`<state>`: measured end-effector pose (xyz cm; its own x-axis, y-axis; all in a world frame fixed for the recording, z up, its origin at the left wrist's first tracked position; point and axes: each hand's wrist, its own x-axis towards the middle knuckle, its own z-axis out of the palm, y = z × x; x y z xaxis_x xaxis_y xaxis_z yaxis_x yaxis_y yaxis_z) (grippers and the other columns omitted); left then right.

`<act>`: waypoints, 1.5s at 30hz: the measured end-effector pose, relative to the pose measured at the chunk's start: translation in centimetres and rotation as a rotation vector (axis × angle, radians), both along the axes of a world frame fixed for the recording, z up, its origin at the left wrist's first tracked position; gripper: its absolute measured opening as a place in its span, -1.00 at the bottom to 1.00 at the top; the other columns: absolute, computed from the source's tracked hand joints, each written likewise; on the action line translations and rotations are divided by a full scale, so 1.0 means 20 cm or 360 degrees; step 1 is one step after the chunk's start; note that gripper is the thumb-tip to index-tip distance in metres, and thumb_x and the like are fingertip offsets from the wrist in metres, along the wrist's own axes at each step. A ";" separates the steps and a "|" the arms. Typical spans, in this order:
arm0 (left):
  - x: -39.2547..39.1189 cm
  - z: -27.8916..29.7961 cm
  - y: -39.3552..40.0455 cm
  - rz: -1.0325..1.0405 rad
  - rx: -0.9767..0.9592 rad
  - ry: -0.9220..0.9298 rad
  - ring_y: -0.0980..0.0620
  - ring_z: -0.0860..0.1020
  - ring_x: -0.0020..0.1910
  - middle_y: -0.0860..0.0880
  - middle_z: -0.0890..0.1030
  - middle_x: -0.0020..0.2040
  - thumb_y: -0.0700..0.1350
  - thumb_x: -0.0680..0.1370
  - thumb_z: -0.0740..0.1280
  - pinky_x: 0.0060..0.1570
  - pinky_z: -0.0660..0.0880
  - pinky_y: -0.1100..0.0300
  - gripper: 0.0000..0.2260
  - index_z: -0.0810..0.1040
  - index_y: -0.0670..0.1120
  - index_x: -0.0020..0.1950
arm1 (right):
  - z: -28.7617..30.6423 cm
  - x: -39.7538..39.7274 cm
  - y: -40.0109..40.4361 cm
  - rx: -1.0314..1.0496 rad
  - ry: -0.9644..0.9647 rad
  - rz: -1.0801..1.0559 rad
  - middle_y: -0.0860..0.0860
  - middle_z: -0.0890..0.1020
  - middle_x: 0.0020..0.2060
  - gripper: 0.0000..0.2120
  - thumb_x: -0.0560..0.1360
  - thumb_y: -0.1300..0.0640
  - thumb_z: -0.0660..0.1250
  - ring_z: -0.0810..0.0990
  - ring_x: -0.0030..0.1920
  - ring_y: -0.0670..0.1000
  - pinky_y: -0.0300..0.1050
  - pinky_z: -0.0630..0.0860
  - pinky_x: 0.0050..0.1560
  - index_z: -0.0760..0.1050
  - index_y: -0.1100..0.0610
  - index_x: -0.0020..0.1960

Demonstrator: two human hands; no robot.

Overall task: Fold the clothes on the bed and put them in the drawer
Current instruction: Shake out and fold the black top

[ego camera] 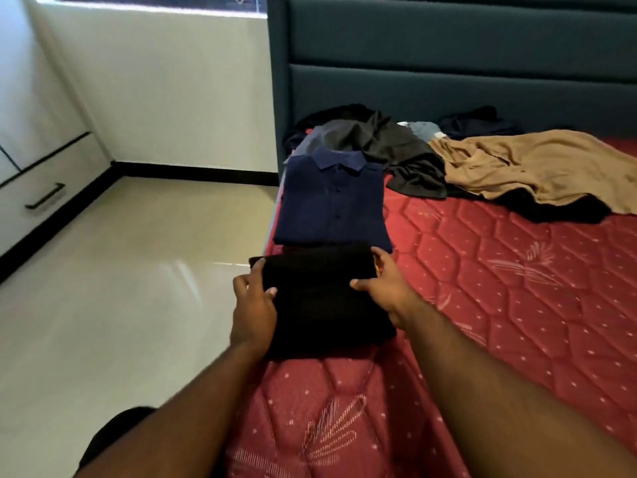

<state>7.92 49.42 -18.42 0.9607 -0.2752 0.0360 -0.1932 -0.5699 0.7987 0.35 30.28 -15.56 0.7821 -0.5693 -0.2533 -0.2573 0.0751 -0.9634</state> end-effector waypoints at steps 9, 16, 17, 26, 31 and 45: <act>0.02 0.01 -0.14 -0.0564 0.0960 -0.0506 -0.08 0.00 0.57 0.07 0.04 0.60 0.40 0.44 -0.25 0.38 0.12 -0.30 -0.31 0.05 0.26 0.55 | -0.07 0.03 0.04 -0.1904 0.0133 0.0275 0.09 0.28 0.48 -0.43 0.53 -0.08 0.11 0.30 0.42 0.15 0.07 0.25 0.43 0.19 -0.06 0.53; 0.00 0.13 -0.25 -0.0629 0.1130 -0.0776 -0.15 -0.20 0.57 -0.02 -0.13 0.61 0.36 0.50 -0.22 0.37 -0.20 -0.41 -0.34 -0.11 0.18 0.58 | 0.04 -0.06 -0.11 -0.1846 0.0688 0.0747 -0.13 -0.12 0.57 -0.47 0.60 -0.28 -0.04 -0.20 0.56 0.05 0.21 -0.19 0.49 -0.04 -0.25 0.54; -0.01 0.17 -0.32 -0.0686 0.1098 -0.0817 -0.12 -0.21 0.57 0.00 -0.13 0.61 0.33 0.56 -0.14 0.38 -0.20 -0.39 -0.38 -0.12 0.18 0.58 | 0.08 -0.09 -0.17 -0.1872 0.0686 0.0721 -0.11 -0.08 0.57 -0.46 0.60 -0.28 -0.03 -0.17 0.56 0.05 0.20 -0.15 0.50 0.00 -0.22 0.54; -0.09 0.08 -1.28 -0.1141 0.1112 -0.0852 -0.08 -0.22 0.57 -0.06 -0.11 0.61 0.20 0.61 0.09 0.42 -0.31 -0.27 -0.33 -0.18 0.06 0.59 | 0.03 -0.34 -1.01 -0.1784 0.0966 0.0548 0.05 0.30 0.48 -0.35 0.53 -0.39 -0.09 0.21 0.50 0.10 0.09 0.18 0.46 0.35 -0.06 0.43; 0.17 -0.07 -1.96 -0.1179 0.0906 -0.0660 -0.10 -0.11 0.58 -0.09 -0.06 0.61 0.16 0.61 0.13 0.51 -0.09 -0.12 -0.34 -0.11 0.03 0.60 | -0.11 -0.18 -1.56 -0.1891 0.1098 0.0532 0.03 0.17 0.54 -0.34 0.52 -0.40 -0.09 -0.01 0.56 0.07 0.10 -0.10 0.50 0.32 -0.06 0.45; 0.32 -0.42 -2.17 -0.0879 0.0888 -0.0894 -0.15 0.10 0.55 -0.06 0.19 0.57 0.27 0.57 -0.14 0.49 0.01 -0.15 -0.40 0.15 0.08 0.57 | -0.24 0.27 -2.39 -0.1970 0.1164 -0.0718 0.17 0.58 0.19 -0.71 0.51 0.12 0.31 0.43 0.28 0.24 0.12 0.26 0.31 0.55 0.00 0.22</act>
